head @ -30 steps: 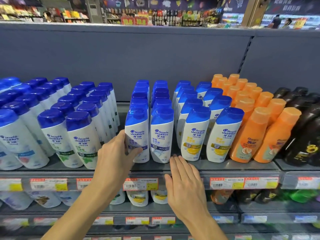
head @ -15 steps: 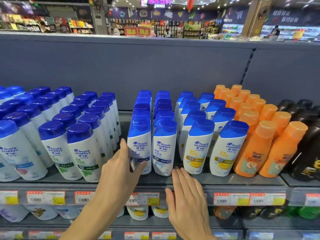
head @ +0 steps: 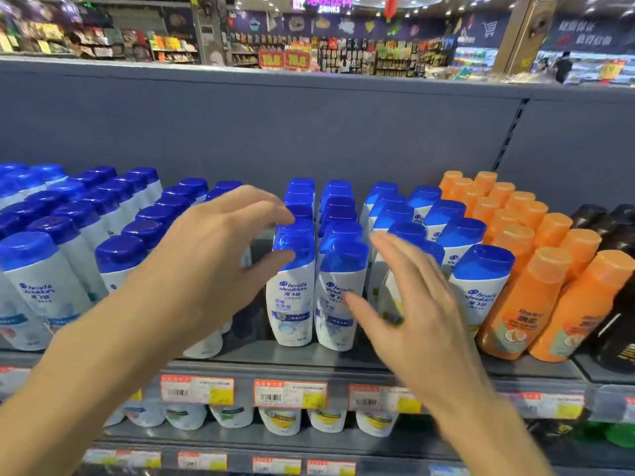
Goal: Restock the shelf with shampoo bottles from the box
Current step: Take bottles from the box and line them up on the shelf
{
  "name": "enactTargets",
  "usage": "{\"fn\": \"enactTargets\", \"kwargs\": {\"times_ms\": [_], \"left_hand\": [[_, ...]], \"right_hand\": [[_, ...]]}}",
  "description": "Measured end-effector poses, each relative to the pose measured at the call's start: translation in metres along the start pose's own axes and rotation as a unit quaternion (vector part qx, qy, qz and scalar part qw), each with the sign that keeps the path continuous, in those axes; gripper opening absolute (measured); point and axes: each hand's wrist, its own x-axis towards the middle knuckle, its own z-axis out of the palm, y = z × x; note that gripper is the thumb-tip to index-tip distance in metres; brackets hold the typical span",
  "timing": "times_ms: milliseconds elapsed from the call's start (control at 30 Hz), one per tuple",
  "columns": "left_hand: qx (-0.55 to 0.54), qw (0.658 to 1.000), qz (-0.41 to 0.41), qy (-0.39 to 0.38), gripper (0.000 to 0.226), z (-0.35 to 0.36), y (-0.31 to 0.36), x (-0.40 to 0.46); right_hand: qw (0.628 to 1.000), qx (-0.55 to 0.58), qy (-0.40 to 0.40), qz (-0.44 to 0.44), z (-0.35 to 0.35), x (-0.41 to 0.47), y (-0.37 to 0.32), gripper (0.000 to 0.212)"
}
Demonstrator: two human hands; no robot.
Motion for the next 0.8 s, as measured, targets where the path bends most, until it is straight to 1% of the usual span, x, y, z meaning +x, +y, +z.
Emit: {"fn": "enactTargets", "kwargs": {"times_ms": [133,200,300,367,500,633,800], "left_hand": [[0.020,0.998,0.029,-0.054,0.044,0.025,-0.005,0.015],[0.042,0.996,0.036,-0.067,0.052,0.041,-0.008,0.012],[0.057,0.997,0.036,-0.040,0.062,0.057,-0.014,0.006],[0.051,0.998,0.025,-0.030,0.065,0.063,-0.018,0.004],[0.017,0.999,0.037,-0.011,0.070,0.071,-0.019,0.001],[0.016,0.999,0.038,-0.007,0.074,0.074,-0.019,-0.002],[-0.019,1.000,-0.004,-0.014,0.074,0.079,-0.011,-0.006]], "right_hand": [[0.987,-0.135,-0.081,-0.037,0.002,0.037,0.003,0.076],[0.982,-0.153,-0.096,-0.052,0.009,0.039,0.006,0.073],[0.985,-0.127,-0.089,-0.082,0.017,0.036,0.010,0.058],[0.986,-0.104,-0.098,-0.084,0.018,0.034,0.014,0.054],[0.988,-0.089,-0.101,-0.082,0.015,0.031,0.019,0.059],[0.986,-0.103,-0.106,-0.074,0.017,0.030,0.014,0.068],[0.989,-0.095,-0.104,-0.055,0.019,0.028,0.008,0.069]]}}
